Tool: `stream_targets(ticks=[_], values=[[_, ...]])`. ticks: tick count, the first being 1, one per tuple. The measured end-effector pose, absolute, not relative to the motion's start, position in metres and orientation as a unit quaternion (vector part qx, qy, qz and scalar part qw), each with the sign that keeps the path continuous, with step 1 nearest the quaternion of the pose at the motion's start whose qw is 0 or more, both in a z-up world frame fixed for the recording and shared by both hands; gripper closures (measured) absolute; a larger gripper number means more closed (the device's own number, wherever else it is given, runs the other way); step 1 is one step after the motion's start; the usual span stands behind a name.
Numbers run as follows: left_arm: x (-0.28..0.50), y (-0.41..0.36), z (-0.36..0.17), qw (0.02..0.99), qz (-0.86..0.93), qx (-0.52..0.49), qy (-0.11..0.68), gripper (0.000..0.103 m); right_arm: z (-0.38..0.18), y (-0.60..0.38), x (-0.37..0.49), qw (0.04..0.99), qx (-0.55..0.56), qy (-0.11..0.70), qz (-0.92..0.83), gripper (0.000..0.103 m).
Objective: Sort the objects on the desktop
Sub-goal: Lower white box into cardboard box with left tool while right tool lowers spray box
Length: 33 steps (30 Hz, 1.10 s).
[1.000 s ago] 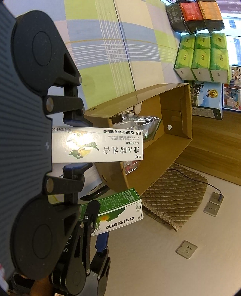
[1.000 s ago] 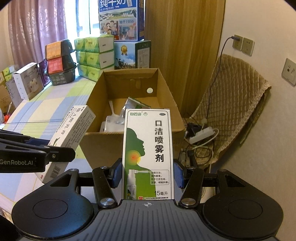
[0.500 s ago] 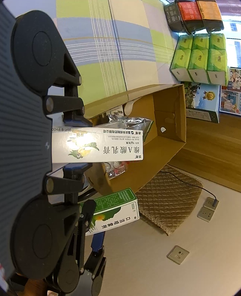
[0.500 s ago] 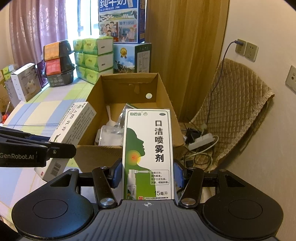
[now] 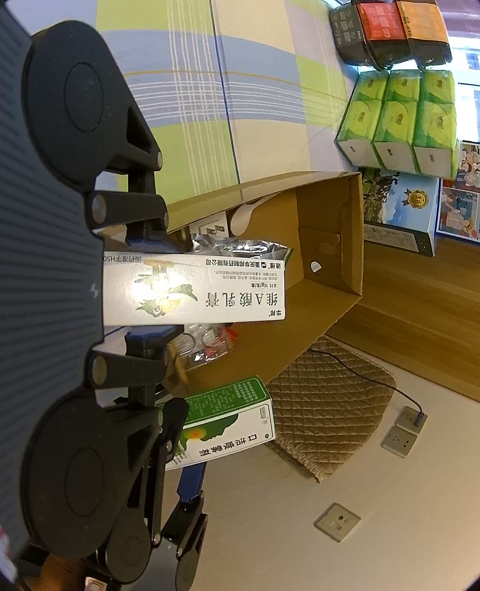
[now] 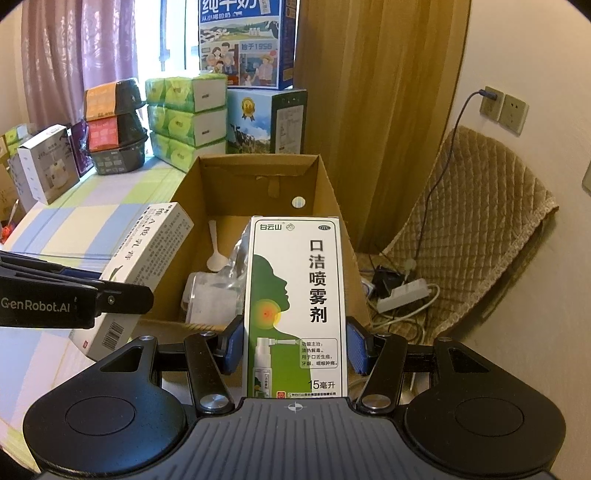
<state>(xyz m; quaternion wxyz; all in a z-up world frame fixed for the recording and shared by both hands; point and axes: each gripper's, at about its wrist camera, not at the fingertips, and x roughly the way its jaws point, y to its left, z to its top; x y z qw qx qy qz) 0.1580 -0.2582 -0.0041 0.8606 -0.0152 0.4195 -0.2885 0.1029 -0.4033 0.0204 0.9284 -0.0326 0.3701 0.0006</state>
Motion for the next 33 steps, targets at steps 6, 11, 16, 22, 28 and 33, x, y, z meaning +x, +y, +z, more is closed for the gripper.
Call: stream_targets(ticks=[6, 11, 16, 22, 28, 33], values=[[0.178, -0.257, -0.002, 0.863, -0.279, -0.026, 0.420, 0.070, 0.026, -0.408, 0.124, 0.930, -0.034, 0.365, 0.003, 0.051], [0.197, -0.260, 0.000, 0.865, -0.273, -0.037, 0.420, 0.071, 0.029, -0.409, 0.143, 0.932, -0.034, 0.362, 0.008, 0.051], [0.213, -0.265, 0.000, 0.866, -0.270, -0.039, 0.420, 0.071, 0.026, -0.407, 0.161, 0.931, -0.036, 0.364, 0.012, 0.051], [0.228, -0.271, -0.001, 0.866, -0.267, -0.040, 0.422, 0.070, 0.020, -0.407, 0.176, 0.929, -0.040, 0.368, 0.014, 0.051], [0.240, -0.275, -0.006, 0.864, -0.268, -0.041, 0.425, 0.070, 0.017, -0.408, 0.187, 0.928, -0.041, 0.370, 0.015, 0.051], [0.246, -0.278, -0.010, 0.862, -0.269, -0.045, 0.428, 0.070, 0.016, -0.408, 0.192, 0.928, -0.042, 0.369, 0.017, 0.051]])
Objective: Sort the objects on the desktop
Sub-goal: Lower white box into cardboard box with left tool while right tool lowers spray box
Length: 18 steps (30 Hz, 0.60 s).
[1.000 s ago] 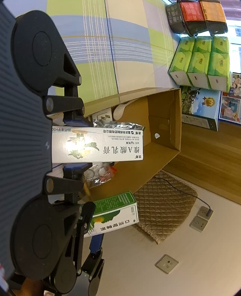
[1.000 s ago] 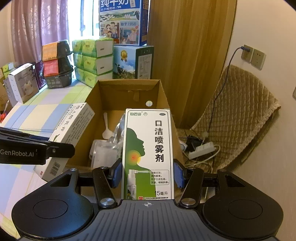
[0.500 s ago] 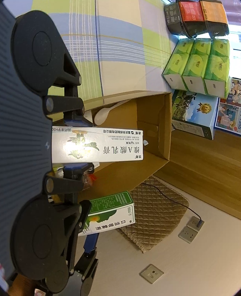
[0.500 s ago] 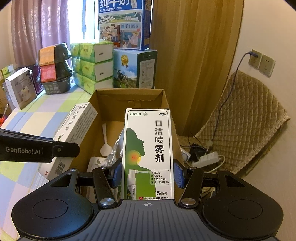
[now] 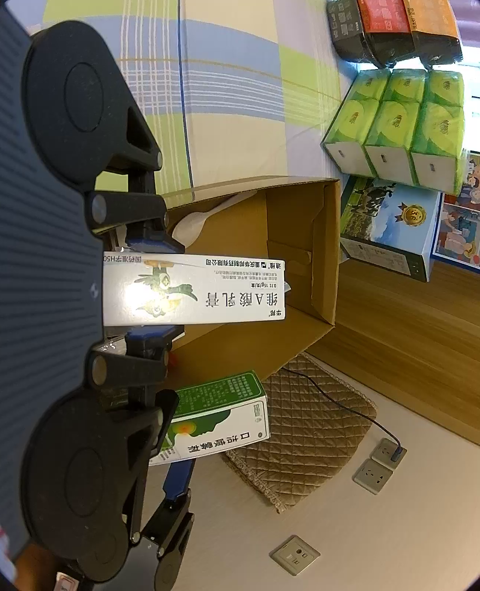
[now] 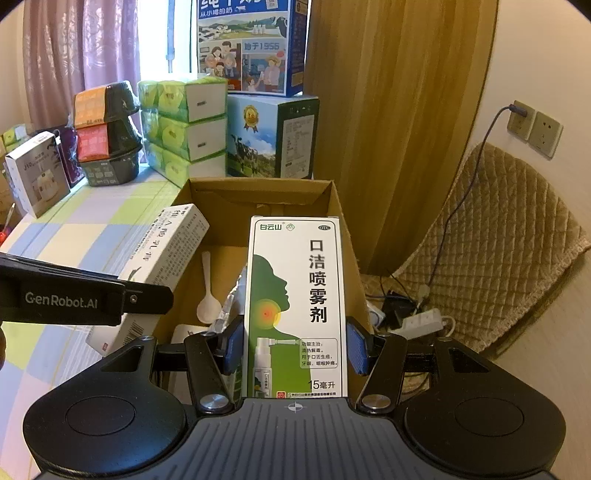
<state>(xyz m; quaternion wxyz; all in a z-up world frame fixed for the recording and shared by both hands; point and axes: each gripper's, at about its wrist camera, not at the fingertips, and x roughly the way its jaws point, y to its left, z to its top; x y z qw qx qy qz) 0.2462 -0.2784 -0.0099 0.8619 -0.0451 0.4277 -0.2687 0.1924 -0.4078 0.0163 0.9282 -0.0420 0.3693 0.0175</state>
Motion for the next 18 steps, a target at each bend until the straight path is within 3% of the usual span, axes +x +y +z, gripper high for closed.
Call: stream_targets(ticks=[18], values=[[0.259, -0.286, -0.013, 0.861, -0.269, -0.051, 0.429, 0.070, 0.014, -0.411, 0.206, 0.929, -0.044, 0.368, 0.015, 0.051]])
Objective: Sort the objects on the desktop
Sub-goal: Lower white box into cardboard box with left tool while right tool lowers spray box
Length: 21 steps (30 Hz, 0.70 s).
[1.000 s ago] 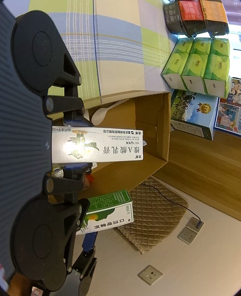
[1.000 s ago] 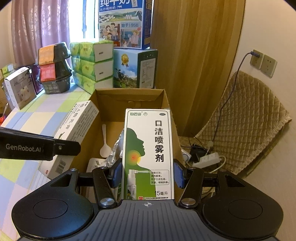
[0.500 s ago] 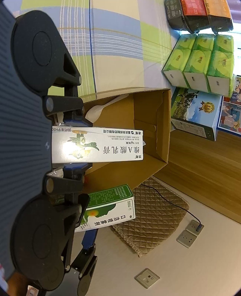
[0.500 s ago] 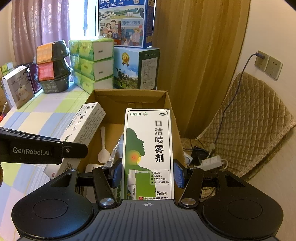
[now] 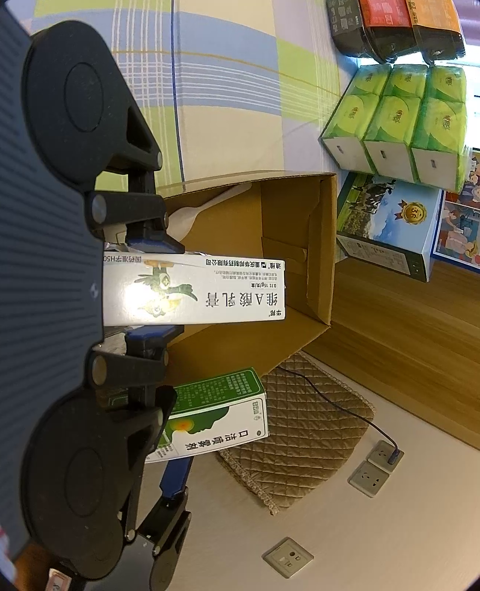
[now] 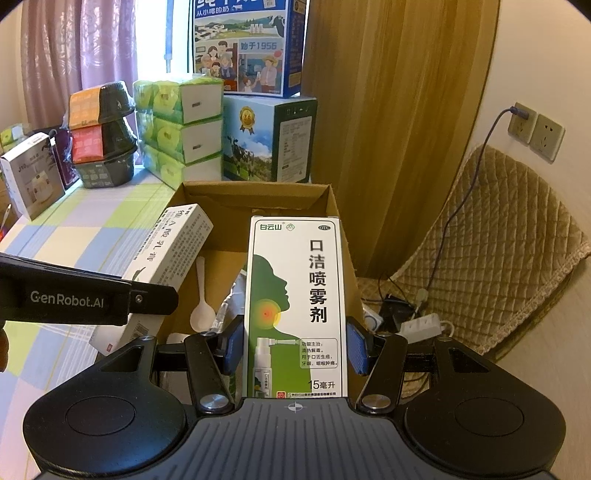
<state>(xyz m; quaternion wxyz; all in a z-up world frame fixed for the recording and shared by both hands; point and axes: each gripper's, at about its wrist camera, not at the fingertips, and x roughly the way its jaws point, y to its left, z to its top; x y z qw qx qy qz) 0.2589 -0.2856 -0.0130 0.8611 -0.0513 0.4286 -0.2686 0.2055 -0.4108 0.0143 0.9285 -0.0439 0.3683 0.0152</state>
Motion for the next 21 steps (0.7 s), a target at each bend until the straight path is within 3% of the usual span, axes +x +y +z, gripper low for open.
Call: stream_targets(ticks=[21], values=[[0.275, -0.270, -0.011, 0.868, -0.253, -0.056, 0.423, 0.068, 0.012, -0.415, 0.217, 0.928, -0.029, 0.370, 0.018, 0.051]])
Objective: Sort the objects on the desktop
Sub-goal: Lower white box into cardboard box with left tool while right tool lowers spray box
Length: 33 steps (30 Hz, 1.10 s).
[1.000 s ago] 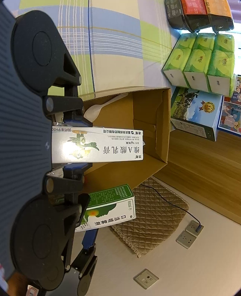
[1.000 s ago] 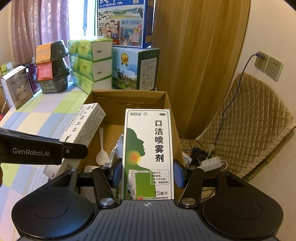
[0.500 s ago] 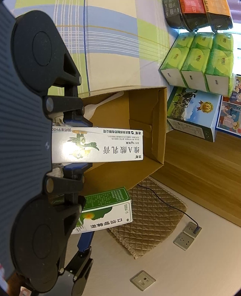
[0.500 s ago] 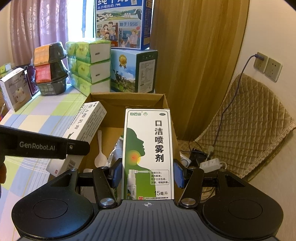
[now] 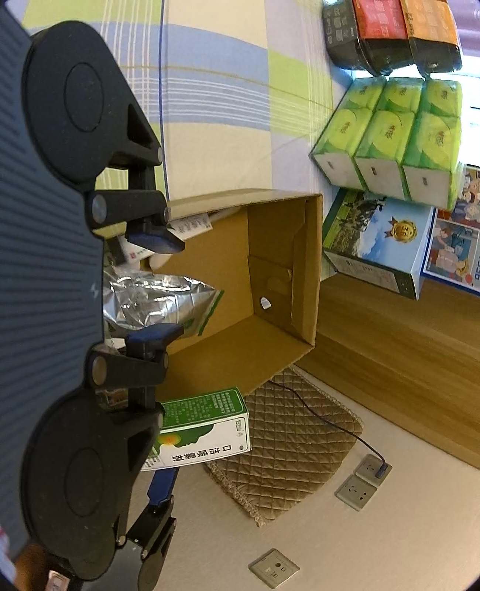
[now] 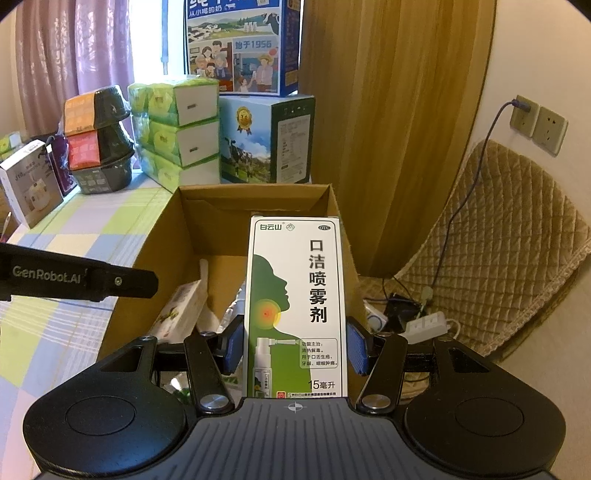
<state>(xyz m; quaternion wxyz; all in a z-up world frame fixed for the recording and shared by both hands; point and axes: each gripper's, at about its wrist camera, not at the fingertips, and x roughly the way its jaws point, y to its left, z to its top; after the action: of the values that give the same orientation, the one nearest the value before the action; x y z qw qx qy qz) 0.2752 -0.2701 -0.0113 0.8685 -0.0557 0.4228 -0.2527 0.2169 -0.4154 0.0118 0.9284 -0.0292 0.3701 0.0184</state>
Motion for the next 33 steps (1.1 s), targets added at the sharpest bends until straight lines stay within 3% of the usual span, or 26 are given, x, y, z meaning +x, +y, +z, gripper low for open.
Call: stream_targets(ticks=[18, 21, 22, 23, 29, 33], values=[[0.273, -0.248, -0.011, 0.870, -0.247, -0.061, 0.423, 0.068, 0.014, -0.398, 0.234, 0.929, -0.027, 0.368, 0.034, 0.051], [0.275, -0.244, -0.011, 0.871, -0.244, -0.066, 0.421, 0.062, 0.016, -0.394, 0.242, 0.935, -0.029, 0.350, 0.043, 0.050], [0.275, -0.242, -0.011, 0.871, -0.242, -0.069, 0.422, 0.058, 0.018, -0.394, 0.245, 0.939, -0.030, 0.339, 0.047, 0.042], [0.275, -0.240, -0.011, 0.870, -0.241, -0.072, 0.423, 0.057, 0.019, -0.393, 0.248, 0.942, -0.034, 0.331, 0.043, 0.025], [0.276, -0.231, -0.011, 0.873, -0.231, -0.071, 0.424, 0.055, 0.026, -0.399, 0.248, 0.946, -0.023, 0.321, 0.023, 0.023], [0.272, -0.228, -0.011, 0.876, -0.223, -0.069, 0.423, 0.039, 0.021, -0.401, 0.236, 0.943, -0.023, 0.331, 0.020, 0.022]])
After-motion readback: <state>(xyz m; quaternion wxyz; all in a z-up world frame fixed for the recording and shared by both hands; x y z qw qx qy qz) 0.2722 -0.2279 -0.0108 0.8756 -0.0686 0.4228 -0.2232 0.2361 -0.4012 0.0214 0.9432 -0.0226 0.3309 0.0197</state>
